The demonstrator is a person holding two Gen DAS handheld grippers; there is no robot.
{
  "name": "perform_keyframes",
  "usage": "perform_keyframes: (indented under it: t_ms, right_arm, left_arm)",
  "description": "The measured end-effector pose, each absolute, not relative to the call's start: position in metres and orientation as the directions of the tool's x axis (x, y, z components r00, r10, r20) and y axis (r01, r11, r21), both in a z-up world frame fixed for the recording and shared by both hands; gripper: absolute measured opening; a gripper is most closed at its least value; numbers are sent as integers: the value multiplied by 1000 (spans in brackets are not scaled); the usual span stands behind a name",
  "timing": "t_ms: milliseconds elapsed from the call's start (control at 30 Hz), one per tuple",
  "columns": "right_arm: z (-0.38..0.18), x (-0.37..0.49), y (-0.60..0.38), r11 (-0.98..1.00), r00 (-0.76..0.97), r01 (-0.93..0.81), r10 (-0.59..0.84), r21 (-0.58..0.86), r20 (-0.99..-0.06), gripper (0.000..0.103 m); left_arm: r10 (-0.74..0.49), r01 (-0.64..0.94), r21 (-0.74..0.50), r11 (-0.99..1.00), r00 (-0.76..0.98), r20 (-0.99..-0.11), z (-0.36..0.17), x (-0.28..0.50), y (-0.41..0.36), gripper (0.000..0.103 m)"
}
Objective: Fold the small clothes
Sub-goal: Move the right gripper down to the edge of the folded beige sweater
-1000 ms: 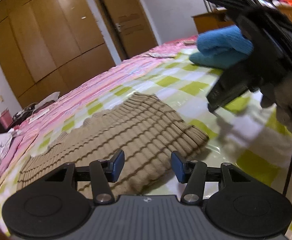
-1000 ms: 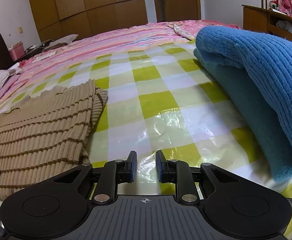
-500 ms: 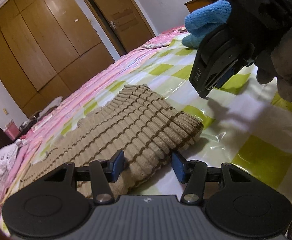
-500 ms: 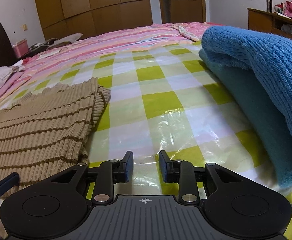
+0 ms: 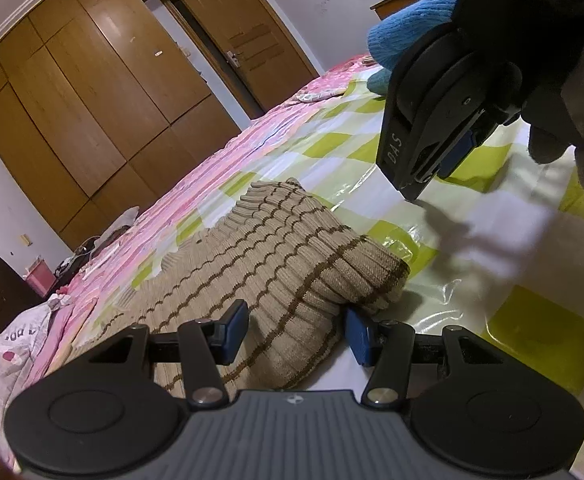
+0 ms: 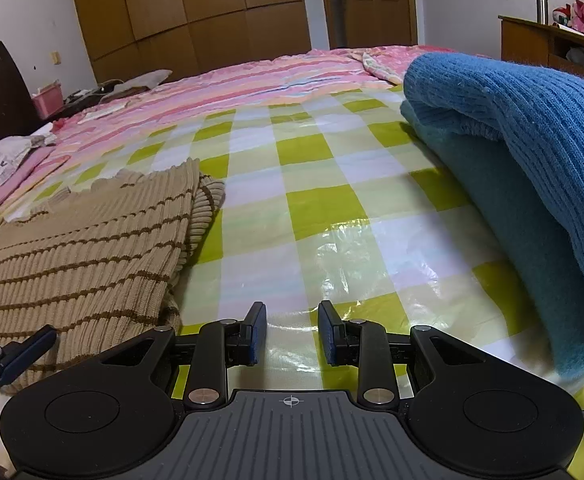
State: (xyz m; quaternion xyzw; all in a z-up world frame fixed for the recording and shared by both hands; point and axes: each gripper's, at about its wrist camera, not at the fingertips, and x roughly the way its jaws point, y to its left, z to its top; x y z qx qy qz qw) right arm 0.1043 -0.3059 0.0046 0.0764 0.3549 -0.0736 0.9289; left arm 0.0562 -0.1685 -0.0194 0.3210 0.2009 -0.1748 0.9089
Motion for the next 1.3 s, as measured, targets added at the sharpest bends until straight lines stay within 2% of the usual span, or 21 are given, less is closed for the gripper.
perform_keyframes:
  t_ms: [333, 733, 1033, 1167, 1300]
  right_arm:
    - [5, 103, -320, 970, 747, 194, -48, 148, -663, 31]
    - [2, 102, -336, 942, 756, 206, 18, 264, -655, 32]
    - [4, 101, -342, 918, 766, 199, 72, 342, -639, 33]
    - [6, 99, -346, 889, 771, 165, 154, 428, -618, 35]
    - [2, 103, -348, 806, 742, 82, 344, 586, -576, 37]
  left_arm:
    - [-178, 426, 515, 744, 869, -461, -21, 64, -178, 58]
    - [-181, 391, 636, 666, 911, -371, -28, 59, -191, 58]
    - [-247, 427, 559, 711, 896, -370, -9, 36, -171, 58]
    - [-279, 457, 586, 669, 885, -372, -13, 21, -173, 59]
    - [-285, 474, 576, 666, 875, -391, -13, 21, -172, 59]
